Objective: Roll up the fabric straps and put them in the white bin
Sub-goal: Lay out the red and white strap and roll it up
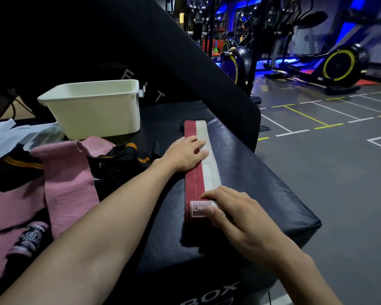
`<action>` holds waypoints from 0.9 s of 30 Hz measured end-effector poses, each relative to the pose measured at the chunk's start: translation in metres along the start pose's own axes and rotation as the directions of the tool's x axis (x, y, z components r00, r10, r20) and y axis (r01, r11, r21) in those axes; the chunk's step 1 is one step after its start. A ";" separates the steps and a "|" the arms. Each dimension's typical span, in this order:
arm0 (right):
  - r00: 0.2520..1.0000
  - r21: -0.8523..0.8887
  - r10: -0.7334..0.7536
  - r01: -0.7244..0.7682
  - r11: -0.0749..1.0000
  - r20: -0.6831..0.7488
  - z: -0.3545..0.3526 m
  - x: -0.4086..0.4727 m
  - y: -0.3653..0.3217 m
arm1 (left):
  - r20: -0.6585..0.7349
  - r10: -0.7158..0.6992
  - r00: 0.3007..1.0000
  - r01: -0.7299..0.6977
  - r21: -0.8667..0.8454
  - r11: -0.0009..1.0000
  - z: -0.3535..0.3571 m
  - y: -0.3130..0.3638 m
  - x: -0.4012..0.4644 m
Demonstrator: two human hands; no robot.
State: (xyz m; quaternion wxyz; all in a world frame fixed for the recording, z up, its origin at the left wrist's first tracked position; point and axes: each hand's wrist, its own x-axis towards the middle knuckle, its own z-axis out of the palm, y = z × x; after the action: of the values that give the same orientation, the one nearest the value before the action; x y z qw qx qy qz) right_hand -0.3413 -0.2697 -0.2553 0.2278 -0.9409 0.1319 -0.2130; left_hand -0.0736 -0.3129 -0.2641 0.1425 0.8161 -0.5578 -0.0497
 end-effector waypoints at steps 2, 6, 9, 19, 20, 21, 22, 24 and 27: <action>1.000 -0.001 -0.004 0.004 1.000 0.004 0.000 0.000 0.001 | -0.126 -0.002 0.992 -0.006 -0.065 0.998 -0.001 0.000 -0.006; 1.000 0.014 -0.006 0.005 1.000 0.020 -0.004 0.001 0.001 | -0.197 -0.013 0.980 0.000 -0.064 0.998 -0.004 0.007 -0.016; 0.999 0.054 0.002 -0.004 0.999 0.038 -0.008 0.002 0.000 | -0.195 -0.021 0.981 0.012 -0.049 0.999 -0.007 0.008 -0.021; 0.986 0.060 0.144 -0.148 0.987 0.080 -0.002 0.023 0.005 | -0.225 -0.041 0.973 0.016 -0.110 0.994 -0.001 0.005 -0.026; 0.983 0.072 0.155 -0.162 0.984 0.095 -0.001 0.026 0.007 | -0.225 -0.040 0.973 0.016 -0.110 0.994 -0.001 0.005 -0.026; 0.981 0.080 0.159 -0.168 0.983 0.113 -0.001 0.028 0.008 | -0.225 -0.040 0.973 0.015 -0.111 0.994 -0.001 0.005 -0.026; 0.979 0.080 0.160 -0.170 0.982 0.127 -0.001 0.031 0.009 | -0.225 -0.041 0.973 0.015 -0.113 0.993 -0.001 0.004 -0.025; 0.976 0.080 0.167 -0.179 0.981 0.138 0.000 0.035 0.013 | -0.229 -0.042 0.973 0.014 -0.119 0.993 -0.001 0.004 -0.025; 0.973 0.117 0.196 -0.211 0.971 0.125 -0.001 0.041 0.015 | -0.222 -0.041 0.974 0.016 -0.115 0.993 -0.002 0.005 -0.025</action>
State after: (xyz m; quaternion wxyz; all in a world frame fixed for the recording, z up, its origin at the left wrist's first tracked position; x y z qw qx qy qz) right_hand -0.3081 -0.2968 -0.2477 0.3159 -0.9162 0.2006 -0.1431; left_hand -0.0869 -0.2912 -0.2627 0.2496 0.8150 -0.5228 0.0094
